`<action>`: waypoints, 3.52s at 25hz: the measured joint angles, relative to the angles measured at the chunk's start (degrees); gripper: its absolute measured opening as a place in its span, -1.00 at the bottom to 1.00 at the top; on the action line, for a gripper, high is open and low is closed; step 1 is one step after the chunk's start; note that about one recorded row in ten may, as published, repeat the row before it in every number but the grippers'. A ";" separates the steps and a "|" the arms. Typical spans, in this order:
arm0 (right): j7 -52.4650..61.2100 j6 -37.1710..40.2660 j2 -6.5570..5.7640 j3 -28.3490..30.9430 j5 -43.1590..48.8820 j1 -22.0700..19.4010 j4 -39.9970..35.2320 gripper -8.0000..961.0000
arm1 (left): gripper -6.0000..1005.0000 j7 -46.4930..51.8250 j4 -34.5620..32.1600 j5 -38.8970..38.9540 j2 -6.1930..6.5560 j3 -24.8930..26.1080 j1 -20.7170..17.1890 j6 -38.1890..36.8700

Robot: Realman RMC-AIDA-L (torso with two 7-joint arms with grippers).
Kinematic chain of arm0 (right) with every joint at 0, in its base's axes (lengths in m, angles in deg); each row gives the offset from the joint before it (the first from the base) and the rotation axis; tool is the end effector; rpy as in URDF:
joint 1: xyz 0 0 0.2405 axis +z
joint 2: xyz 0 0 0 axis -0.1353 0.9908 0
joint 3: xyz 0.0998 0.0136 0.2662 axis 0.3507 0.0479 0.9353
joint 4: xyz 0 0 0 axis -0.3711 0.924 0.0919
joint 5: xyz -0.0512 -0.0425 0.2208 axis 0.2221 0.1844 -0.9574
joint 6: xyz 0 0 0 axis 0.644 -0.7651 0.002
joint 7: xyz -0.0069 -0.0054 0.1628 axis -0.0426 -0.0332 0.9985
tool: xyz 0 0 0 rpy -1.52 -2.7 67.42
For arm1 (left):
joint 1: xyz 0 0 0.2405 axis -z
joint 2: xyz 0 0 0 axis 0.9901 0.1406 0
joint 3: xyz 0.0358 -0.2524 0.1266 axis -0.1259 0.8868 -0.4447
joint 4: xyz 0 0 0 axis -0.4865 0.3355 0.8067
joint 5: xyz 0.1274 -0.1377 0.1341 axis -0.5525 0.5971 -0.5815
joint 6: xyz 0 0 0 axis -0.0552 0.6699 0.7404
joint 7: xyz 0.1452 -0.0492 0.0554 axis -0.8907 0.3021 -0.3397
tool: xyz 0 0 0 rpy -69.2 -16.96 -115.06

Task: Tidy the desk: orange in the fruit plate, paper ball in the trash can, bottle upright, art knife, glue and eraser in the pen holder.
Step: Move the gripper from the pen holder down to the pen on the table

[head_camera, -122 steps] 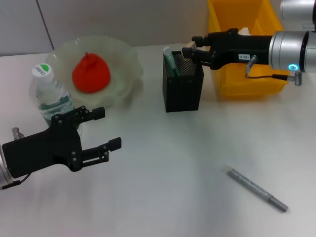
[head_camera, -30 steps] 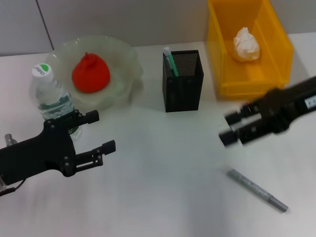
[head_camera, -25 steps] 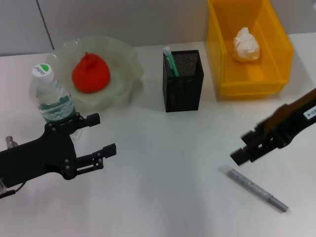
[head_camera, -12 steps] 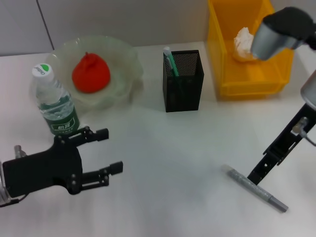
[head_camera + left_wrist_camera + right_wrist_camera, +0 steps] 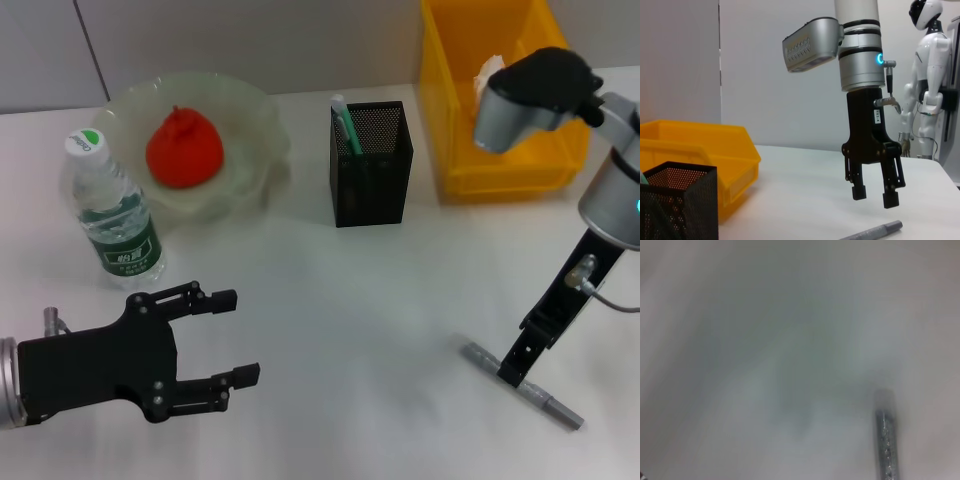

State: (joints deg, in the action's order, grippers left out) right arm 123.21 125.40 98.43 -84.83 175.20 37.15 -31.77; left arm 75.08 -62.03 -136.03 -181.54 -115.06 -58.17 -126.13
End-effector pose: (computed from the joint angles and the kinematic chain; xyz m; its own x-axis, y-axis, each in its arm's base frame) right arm 0.2033 0.3721 -0.0103 0.4726 -0.7559 0.4531 -0.6896 -0.6373 -0.3439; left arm -0.2981 0.3035 -0.0528 0.8290 0.0690 0.5550 0.1702 -0.9764 -0.1328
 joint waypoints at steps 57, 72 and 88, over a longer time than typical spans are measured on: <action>3.66 -14.92 0.45 -15.72 -2.12 -1.24 4.35 -0.04 | 0.60 5.73 -4.59 -7.43 -0.09 0.46 0.50 1.22; 3.66 -16.56 0.45 -16.52 -2.08 -1.34 5.39 -0.29 | 0.60 5.64 -4.58 -7.43 -0.06 0.53 0.82 1.24; 3.84 -17.71 0.45 -17.13 -2.10 -1.54 5.93 -0.37 | 0.60 5.50 -4.59 -7.50 0.00 0.62 0.86 1.27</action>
State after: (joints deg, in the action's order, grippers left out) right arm 127.04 107.69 98.89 -101.97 173.10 35.61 -25.84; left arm 80.59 -66.62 -143.53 -181.54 -114.43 -57.31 -124.86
